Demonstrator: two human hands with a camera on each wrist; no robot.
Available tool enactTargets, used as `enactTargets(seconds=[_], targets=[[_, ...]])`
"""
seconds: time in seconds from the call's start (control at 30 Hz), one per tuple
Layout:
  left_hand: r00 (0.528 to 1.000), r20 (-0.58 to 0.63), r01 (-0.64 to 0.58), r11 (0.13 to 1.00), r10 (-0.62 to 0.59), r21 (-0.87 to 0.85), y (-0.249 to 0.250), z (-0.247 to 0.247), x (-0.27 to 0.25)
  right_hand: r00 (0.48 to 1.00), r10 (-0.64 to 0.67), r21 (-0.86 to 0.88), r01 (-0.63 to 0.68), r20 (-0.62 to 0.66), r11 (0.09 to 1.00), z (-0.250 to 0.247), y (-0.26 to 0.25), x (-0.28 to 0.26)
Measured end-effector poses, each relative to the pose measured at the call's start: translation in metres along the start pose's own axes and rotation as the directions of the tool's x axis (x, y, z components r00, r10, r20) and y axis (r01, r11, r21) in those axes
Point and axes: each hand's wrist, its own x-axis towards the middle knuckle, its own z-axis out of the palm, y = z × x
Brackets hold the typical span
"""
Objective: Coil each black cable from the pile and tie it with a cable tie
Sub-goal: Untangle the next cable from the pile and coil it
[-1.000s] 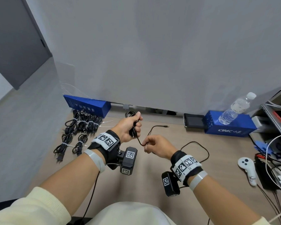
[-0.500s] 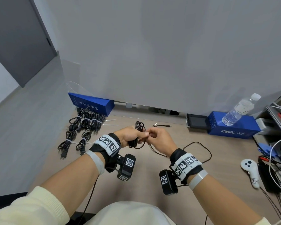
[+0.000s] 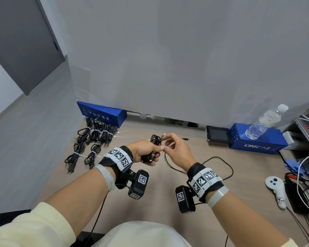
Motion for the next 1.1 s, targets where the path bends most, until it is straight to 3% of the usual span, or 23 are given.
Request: enactTargets(seconds=[0.13, 0.3, 0.43, 0.6, 0.77, 0.97, 1.1], targets=[[0.999, -0.034, -0.036, 0.999, 0.037, 0.025, -0.004, 0.002, 0.002, 0.996, 0.087, 0.193, -0.090, 0.027, 0.977, -0.006, -0.011, 0.001], [0.998, 0.019, -0.055, 0.985, 0.053, 0.164, -0.007, 0.003, -0.007, 0.992, 0.095, 0.063, -0.101, 0.086, 0.993, 0.004, -0.017, 0.008], [0.998, -0.016, -0.057, 0.989, 0.060, 0.135, -0.017, -0.003, -0.009, 0.992, 0.059, -0.073, -0.051, 0.113, 0.996, 0.014, -0.024, 0.013], [0.997, -0.064, -0.042, 0.999, 0.044, 0.026, -0.027, -0.012, -0.015, 0.973, 0.075, -0.077, -0.060, 0.216, 0.995, 0.028, -0.029, 0.023], [0.991, -0.130, 0.004, 0.989, 0.016, 0.151, -0.032, -0.021, -0.023, 0.954, 0.087, -0.115, -0.055, 0.288, 0.992, 0.047, -0.044, 0.017], [0.983, -0.182, 0.058, 0.979, -0.022, 0.194, -0.044, -0.038, -0.034, 0.982, 0.082, -0.135, -0.059, 0.172, 0.989, 0.089, -0.050, 0.015], [0.980, -0.196, 0.053, 0.986, -0.022, 0.155, -0.059, -0.054, -0.042, 0.969, 0.092, -0.072, -0.077, 0.230, 0.994, 0.116, -0.054, 0.020]])
